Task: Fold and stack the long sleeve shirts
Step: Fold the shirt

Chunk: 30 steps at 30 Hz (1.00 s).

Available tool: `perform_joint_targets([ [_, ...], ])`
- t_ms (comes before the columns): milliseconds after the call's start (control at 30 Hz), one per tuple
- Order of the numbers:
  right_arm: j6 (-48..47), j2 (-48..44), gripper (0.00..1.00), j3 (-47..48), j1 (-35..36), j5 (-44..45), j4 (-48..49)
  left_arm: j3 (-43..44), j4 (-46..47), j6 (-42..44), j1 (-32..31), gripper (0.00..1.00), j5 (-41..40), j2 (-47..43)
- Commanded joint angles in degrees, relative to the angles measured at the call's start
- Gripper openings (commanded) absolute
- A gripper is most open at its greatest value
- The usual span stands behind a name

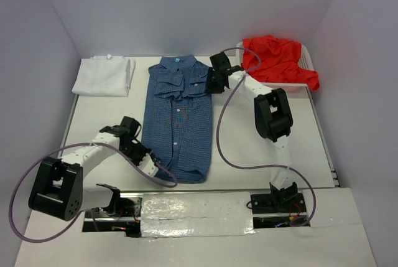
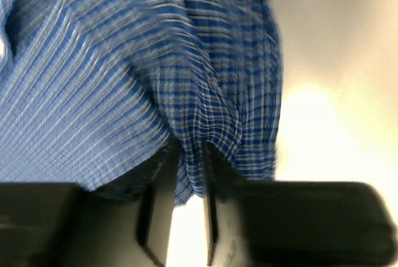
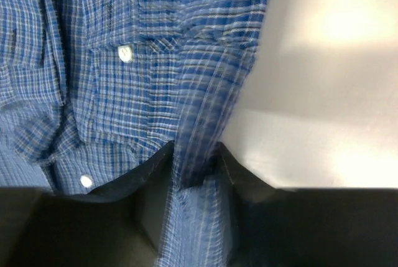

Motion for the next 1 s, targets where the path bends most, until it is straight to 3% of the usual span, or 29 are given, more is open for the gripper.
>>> perform_joint_targets([
  [0, -9.64, 2.91, 0.50, 7.47, -0.50, 2.60, -6.52, 0.86, -3.38, -10.93, -9.81, 0.40, 5.23, 0.72],
  [67, -11.84, 2.40, 0.66, 7.85, -0.41, 3.21, -9.15, -0.37, -2.59, -14.19, -13.71, 0.54, 2.77, 0.29],
  [133, -12.37, -0.32, 0.76, 3.65, -0.41, 3.31, -8.99, -1.25, -1.88, -15.26, -16.70, 0.63, 0.93, -0.50],
  [167, -12.64, -4.25, 0.94, 1.28, -0.33, 3.04, -7.51, -1.78, -1.36, -15.35, -16.88, 0.68, 0.22, -1.20],
  [200, -12.55, -6.46, 1.00, -3.71, -0.24, 2.87, -6.71, -1.78, -1.44, -15.35, -16.89, 0.71, -0.83, -1.38],
  [300, -12.38, -15.78, 1.00, -12.77, 0.72, 2.86, -4.77, -0.56, -3.10, -14.56, -16.89, 0.83, -5.32, -2.52],
  [467, -15.89, -31.16, 1.00, -25.96, 7.40, 10.84, -1.08, 4.45, -9.95, -11.58, -16.89, 0.87, -6.12, -7.09],
  [533, -16.59, -42.98, 1.00, -33.24, 9.07, 12.71, 3.72, 6.90, -15.39, -9.65, -16.89, 0.88, -4.90, -8.58],
  [567, -15.64, -43.05, 1.00, -36.33, 8.56, 10.88, 6.54, 7.88, -17.33, -9.20, -16.89, 0.88, -4.89, -8.94],
  [600, -14.58, -49.05, 1.00, -39.84, 7.51, 8.08, 10.05, 8.84, -19.00, -9.11, -16.89, 0.89, -3.84, -9.21],
  [700, -12.29, -57.25, 1.00, -53.03, 4.16, -6.58, 24.47, 9.74, -19.21, -10.87, -16.89, 0.88, -6.00, -9.82],
  [733, -12.98, -57.89, 0.95, -54.80, 3.63, -15.41, 26.07, 8.08, -17.19, -10.35, -16.89, 0.87, -8.38, -10.26],
  [767, -12.56, -57.99, 0.87, -55.69, 3.28, -16.37, 24.69, 6.15, -14.56, -9.91, -16.89, 0.83, -11.10, -10.79],
  [800, -12.12, -57.64, 0.72, -54.92, 3.45, -16.30, 21.37, 3.78, -12.18, -8.07, -16.89, 0.82, -15.30, -11.66],
  [833, -11.76, -56.07, 0.50, -54.30, 3.63, -16.21, 17.77, -0.25, -8.25, -6.58, -16.89, 0.81, -16.65, -13.84],
  [900, -9.40, -55.96, 0.47, -55.95, 5.29, -15.68, 11.59, -3.52, -6.54, -0.80, -16.89, 0.80, -17.80, -15.97],
  [967, -2.73, -59.82, 0.55, -62.97, 6.79, -16.73, 14.73, -7.48, -5.31, 2.74, -16.89, 0.81, -18.24, -17.82],
])
